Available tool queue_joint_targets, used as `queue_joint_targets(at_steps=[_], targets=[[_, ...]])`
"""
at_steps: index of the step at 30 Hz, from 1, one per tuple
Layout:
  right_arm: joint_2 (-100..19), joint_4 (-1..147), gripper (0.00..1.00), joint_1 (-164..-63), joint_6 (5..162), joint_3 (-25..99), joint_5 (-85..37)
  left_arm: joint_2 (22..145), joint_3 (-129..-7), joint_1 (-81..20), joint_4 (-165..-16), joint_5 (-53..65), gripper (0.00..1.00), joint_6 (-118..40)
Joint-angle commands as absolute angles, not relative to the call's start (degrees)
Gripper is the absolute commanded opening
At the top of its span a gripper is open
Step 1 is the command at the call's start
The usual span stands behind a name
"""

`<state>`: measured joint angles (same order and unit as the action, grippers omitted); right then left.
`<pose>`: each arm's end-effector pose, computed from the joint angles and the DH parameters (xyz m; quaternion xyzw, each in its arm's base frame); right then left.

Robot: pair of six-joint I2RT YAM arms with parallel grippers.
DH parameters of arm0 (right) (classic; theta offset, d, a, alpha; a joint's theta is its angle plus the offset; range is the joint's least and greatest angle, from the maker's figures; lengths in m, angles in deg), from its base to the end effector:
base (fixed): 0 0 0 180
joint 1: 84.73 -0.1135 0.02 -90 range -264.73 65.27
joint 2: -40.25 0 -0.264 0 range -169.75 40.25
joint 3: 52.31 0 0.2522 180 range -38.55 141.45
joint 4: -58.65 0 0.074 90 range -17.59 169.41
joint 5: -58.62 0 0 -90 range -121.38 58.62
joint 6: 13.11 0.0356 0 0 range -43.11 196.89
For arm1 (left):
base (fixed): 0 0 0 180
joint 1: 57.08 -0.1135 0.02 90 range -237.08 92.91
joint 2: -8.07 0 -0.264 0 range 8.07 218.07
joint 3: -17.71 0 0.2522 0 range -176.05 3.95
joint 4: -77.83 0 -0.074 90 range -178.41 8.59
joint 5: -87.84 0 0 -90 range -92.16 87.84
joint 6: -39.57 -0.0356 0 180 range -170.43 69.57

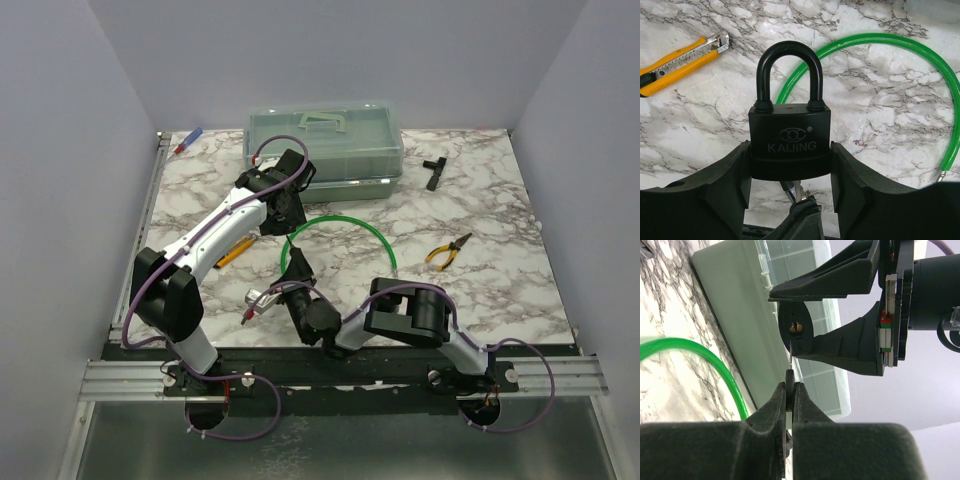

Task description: Unlock with the key

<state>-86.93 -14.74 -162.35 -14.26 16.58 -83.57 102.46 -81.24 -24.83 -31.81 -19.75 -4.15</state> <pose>0.1142 0.3892 0.1343 -0.5093 0.4010 -0.3496 0.6765 0.2898 -0.1701 0.2983 -0.1498 0.9551 -0.0154 0.2550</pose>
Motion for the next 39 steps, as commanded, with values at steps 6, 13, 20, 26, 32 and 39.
queue_joint_targets(at_steps=[6,13,20,26,32,39], targets=[[-86.0,-29.3,0.00,-161.8,-15.0,19.0,-82.2,101.0,-81.2,-25.1,-33.8,-19.9,0.00,-4.1],[-86.6,-28.9,0.00,-161.2,-15.3,20.0,-81.6,101.2,-81.0,-25.0,-33.9,-19.3,0.00,-4.0],[-87.2,-27.1,0.00,-160.9,-14.3,20.6,-81.1,100.8,-81.0,-25.0,-33.9,-19.3,0.00,-4.2],[-87.5,-26.3,0.00,-160.9,-13.7,20.5,-81.2,100.9,-81.2,-25.0,-33.9,-19.9,0.00,-4.0],[-87.5,-26.0,0.00,-160.9,-13.5,20.3,-81.4,101.3,-81.2,-24.9,-34.0,-21.0,0.00,-3.7],[-87.5,-26.2,0.00,-160.9,-13.3,19.8,-82.1,101.3,-81.2,-24.9,-34.1,-22.1,0.00,-3.4]])
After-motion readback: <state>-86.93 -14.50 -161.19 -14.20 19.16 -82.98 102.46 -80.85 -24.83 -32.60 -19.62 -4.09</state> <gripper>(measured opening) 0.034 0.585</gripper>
